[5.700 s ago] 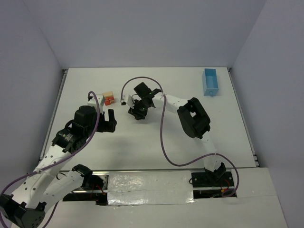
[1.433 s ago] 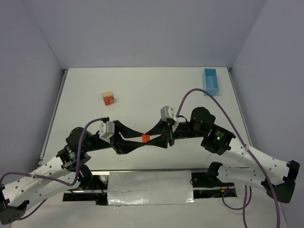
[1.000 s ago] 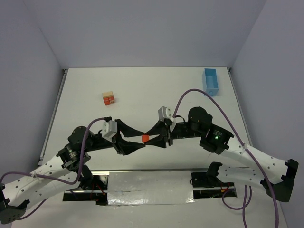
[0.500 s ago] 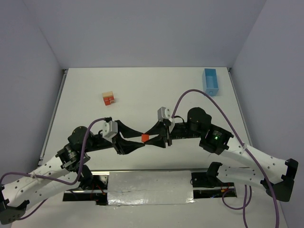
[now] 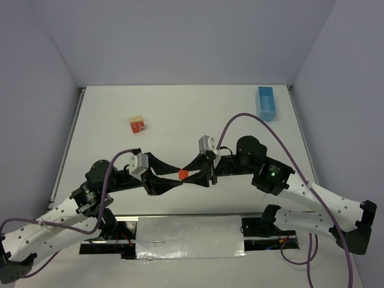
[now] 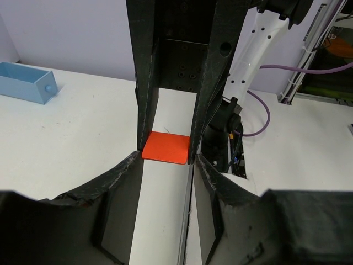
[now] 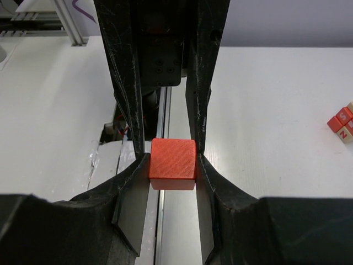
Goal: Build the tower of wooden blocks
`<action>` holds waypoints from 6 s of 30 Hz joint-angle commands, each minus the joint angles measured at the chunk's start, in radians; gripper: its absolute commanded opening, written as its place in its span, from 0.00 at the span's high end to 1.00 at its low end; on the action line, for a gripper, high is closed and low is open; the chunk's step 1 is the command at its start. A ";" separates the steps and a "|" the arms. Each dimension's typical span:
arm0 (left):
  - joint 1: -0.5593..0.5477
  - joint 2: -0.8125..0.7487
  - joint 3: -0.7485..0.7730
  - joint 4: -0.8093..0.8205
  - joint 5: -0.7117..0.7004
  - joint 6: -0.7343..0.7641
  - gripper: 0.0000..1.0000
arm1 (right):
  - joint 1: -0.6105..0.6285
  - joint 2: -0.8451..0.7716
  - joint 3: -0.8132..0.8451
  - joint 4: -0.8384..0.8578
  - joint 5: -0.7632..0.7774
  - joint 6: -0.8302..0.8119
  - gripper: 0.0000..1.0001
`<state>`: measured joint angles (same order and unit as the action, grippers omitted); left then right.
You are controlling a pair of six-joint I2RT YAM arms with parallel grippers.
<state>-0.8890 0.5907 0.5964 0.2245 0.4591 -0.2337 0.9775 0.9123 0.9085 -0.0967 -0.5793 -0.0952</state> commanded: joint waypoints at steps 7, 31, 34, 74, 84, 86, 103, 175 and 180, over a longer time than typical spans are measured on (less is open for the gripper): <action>-0.007 -0.028 0.052 0.044 0.012 0.022 0.48 | -0.013 -0.007 -0.013 -0.009 0.016 -0.014 1.00; -0.007 -0.023 0.057 0.039 0.059 0.025 0.47 | -0.042 -0.027 -0.019 -0.021 -0.071 -0.018 1.00; -0.007 -0.006 0.060 0.038 0.075 0.027 0.33 | -0.040 -0.023 -0.007 -0.023 -0.083 -0.018 1.00; -0.007 0.037 0.065 0.029 0.098 0.040 0.35 | -0.042 -0.024 0.018 -0.021 -0.162 -0.037 1.00; -0.007 0.053 0.063 0.026 0.119 0.039 0.38 | -0.042 -0.027 0.013 -0.011 -0.134 -0.028 1.00; -0.007 0.055 0.066 0.024 0.118 0.039 0.38 | -0.043 -0.033 0.013 -0.009 -0.129 -0.026 1.00; -0.007 0.044 0.077 0.018 0.109 0.037 0.93 | -0.042 -0.029 0.000 0.002 -0.123 -0.025 0.98; -0.008 -0.077 -0.121 0.498 -0.046 -0.222 1.00 | -0.120 0.028 -0.188 0.939 -0.320 0.562 0.52; -0.007 -0.077 -0.122 0.496 -0.048 -0.220 1.00 | -0.106 0.028 -0.181 0.905 -0.286 0.539 0.68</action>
<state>-0.8921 0.5201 0.4751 0.6655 0.4171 -0.4740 0.8513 0.9424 0.6754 0.7708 -0.8825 0.4530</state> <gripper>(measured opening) 0.441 0.400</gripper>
